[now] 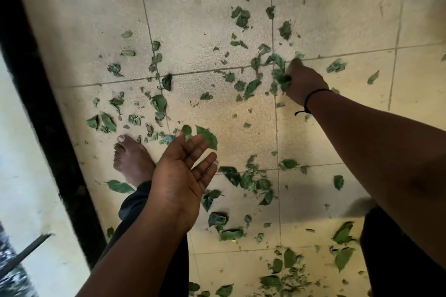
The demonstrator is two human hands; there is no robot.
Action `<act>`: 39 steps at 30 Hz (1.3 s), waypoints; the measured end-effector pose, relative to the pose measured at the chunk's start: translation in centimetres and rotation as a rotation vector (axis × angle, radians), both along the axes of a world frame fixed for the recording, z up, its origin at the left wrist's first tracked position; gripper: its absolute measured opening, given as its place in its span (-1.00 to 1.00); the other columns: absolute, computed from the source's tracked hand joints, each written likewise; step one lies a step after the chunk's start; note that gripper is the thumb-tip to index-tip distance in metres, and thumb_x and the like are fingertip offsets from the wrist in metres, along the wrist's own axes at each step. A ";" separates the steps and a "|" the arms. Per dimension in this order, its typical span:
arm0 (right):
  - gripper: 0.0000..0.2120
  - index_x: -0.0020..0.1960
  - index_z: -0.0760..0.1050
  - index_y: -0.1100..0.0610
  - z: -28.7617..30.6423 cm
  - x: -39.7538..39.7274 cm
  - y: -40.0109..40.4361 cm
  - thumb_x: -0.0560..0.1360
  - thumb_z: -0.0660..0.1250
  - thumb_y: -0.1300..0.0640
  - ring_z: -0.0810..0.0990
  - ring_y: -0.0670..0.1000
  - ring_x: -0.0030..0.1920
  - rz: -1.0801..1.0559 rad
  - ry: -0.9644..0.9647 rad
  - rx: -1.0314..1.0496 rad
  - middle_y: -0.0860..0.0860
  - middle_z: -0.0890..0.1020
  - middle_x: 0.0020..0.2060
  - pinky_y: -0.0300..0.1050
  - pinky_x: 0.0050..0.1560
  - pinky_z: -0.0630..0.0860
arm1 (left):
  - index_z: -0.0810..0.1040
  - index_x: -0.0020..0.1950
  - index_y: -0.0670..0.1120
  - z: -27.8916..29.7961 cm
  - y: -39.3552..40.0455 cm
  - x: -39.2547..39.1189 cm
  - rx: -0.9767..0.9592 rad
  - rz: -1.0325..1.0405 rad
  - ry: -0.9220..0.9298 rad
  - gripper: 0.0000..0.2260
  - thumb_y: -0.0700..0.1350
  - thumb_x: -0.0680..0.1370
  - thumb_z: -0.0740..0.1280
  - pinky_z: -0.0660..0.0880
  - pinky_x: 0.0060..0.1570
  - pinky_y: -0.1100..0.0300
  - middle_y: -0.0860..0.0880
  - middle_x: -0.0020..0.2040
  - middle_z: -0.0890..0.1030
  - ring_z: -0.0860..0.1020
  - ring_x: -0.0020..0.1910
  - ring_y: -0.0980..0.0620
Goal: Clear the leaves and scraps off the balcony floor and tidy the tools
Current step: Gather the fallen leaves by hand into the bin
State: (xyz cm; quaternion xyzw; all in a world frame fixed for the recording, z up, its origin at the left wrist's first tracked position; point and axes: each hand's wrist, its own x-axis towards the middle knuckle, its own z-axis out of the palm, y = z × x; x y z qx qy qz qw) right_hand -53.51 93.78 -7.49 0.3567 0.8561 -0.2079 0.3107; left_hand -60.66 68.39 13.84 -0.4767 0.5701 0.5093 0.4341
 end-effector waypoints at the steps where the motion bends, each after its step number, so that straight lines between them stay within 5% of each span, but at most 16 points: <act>1: -0.60 0.32 0.27 0.24 0.1 0.5 -0.1 0.54 0.28 0.17 0.56 0.26 0.03 -0.106 -0.001 -0.034 0.23 0.56 0.01 -0.05 -0.15 0.36 | 0.60 0.15 -0.12 0.0 -0.1 0.1 -0.023 0.016 0.014 -0.58 0.16 0.62 0.13 0.50 0.15 0.05 -0.09 0.16 0.65 0.59 0.14 -0.11; 8: -0.78 -0.02 0.53 0.31 3.5 3.8 -0.8 0.53 0.35 0.13 0.55 0.23 -0.04 -0.423 0.015 -0.130 0.24 0.55 -0.14 -0.06 -0.15 0.38 | 0.59 0.19 -0.12 -1.0 -1.0 0.7 -0.046 0.069 -0.004 -0.66 0.09 0.64 0.19 0.52 0.00 0.11 -0.06 0.17 0.64 0.60 0.11 -0.08; 12: -0.64 -0.37 0.32 0.11 6.6 5.4 -3.2 0.47 0.45 0.15 0.46 0.10 -0.27 -0.646 0.123 -0.225 0.08 0.42 -0.42 -0.11 -0.30 0.31 | 0.60 0.16 -0.05 -1.1 -0.9 1.1 -0.006 -0.003 -0.001 -0.78 0.00 0.62 0.25 0.51 0.01 0.12 -0.03 0.17 0.63 0.58 0.15 -0.07; 16: -0.88 -0.16 0.55 0.22 12.7 3.2 -8.5 0.40 0.49 0.29 0.60 0.03 -0.35 -0.833 0.105 -0.742 0.13 0.65 -0.29 -0.11 -0.27 0.56 | 0.56 0.12 0.07 -1.2 -1.1 1.8 0.012 -0.186 0.010 -0.85 0.04 0.59 0.30 0.39 0.27 0.02 0.04 0.29 0.56 0.50 0.28 -0.03; 21: -0.91 -0.14 0.62 0.14 18.7 0.0 -15.0 0.43 0.44 0.31 0.67 -0.04 -0.27 -0.609 0.014 -1.167 0.05 0.69 -0.29 -0.26 -0.29 0.55 | 0.57 0.17 -0.13 -1.5 -2.2 2.1 0.165 -0.320 0.007 -0.60 0.14 0.49 0.37 0.50 0.06 -0.01 -0.10 0.07 0.62 0.59 0.07 -0.06; 23: -0.79 -0.20 0.59 0.02 19.0 -0.6 -16.9 0.43 0.39 0.33 0.60 -0.12 -0.37 -0.466 0.086 -1.043 -0.06 0.64 -0.38 -0.25 -0.34 0.51 | 0.57 0.12 -0.19 -1.3 -2.6 1.9 0.233 -0.237 0.018 -0.76 -0.06 0.57 0.33 0.54 -0.17 0.11 -0.14 -0.07 0.63 0.62 -0.13 -0.04; 26: -0.75 -0.10 0.43 -0.04 18.9 -1.3 -18.7 0.36 0.45 0.18 0.55 -0.12 -0.39 -0.350 0.190 -0.789 -0.10 0.58 -0.37 -0.11 -0.34 0.48 | 0.53 0.29 -0.16 -1.5 -3.4 0.9 0.228 -0.098 -0.011 -0.74 -0.26 0.64 0.19 0.59 -0.05 0.12 -0.14 0.11 0.67 0.66 0.08 -0.08; 28: -0.54 -0.01 0.34 0.00 18.8 -2.0 -18.9 0.28 0.56 -0.01 0.53 -0.17 -0.36 -0.307 0.195 -0.730 -0.12 0.55 -0.33 -0.17 -0.33 0.46 | 0.52 0.25 -0.16 -1.3 -4.1 -0.1 0.213 0.024 -0.001 -0.74 -0.28 0.66 0.11 0.60 -0.06 0.11 -0.11 0.06 0.70 0.67 0.06 -0.09; 32: -0.43 -0.03 0.38 0.00 14.8 -2.9 -18.3 0.21 0.42 -0.39 0.45 -0.07 -0.30 -0.409 0.106 -0.826 -0.08 0.49 -0.27 -0.15 -0.26 0.39 | 0.57 0.09 -0.07 -0.9 -6.3 -2.1 0.093 0.132 0.095 -0.75 -0.24 0.68 0.10 0.53 -0.34 0.26 0.01 -0.28 0.63 0.60 -0.34 0.10; 35: -0.57 -0.08 0.41 0.01 8.8 -2.3 -18.7 0.41 0.33 -0.35 0.50 -0.01 -0.27 -0.233 0.024 -0.601 -0.03 0.54 -0.25 -0.13 -0.29 0.36 | 0.59 0.02 -0.01 -0.8 -8.8 -3.3 0.027 0.137 0.093 -0.82 -0.11 0.67 0.19 0.34 -0.50 0.33 0.06 -0.41 0.43 0.35 -0.49 0.16; 39: -0.55 0.29 0.32 0.09 2.9 -2.5 -20.9 0.52 0.34 -0.10 0.55 0.19 0.08 0.106 -0.103 -0.382 0.12 0.47 0.17 0.02 0.00 0.51 | 0.59 -0.07 -0.04 -0.4 -11.1 -5.5 0.090 0.154 0.038 -0.73 0.14 0.58 0.28 0.35 -0.48 0.31 0.02 -0.36 0.39 0.32 -0.43 0.10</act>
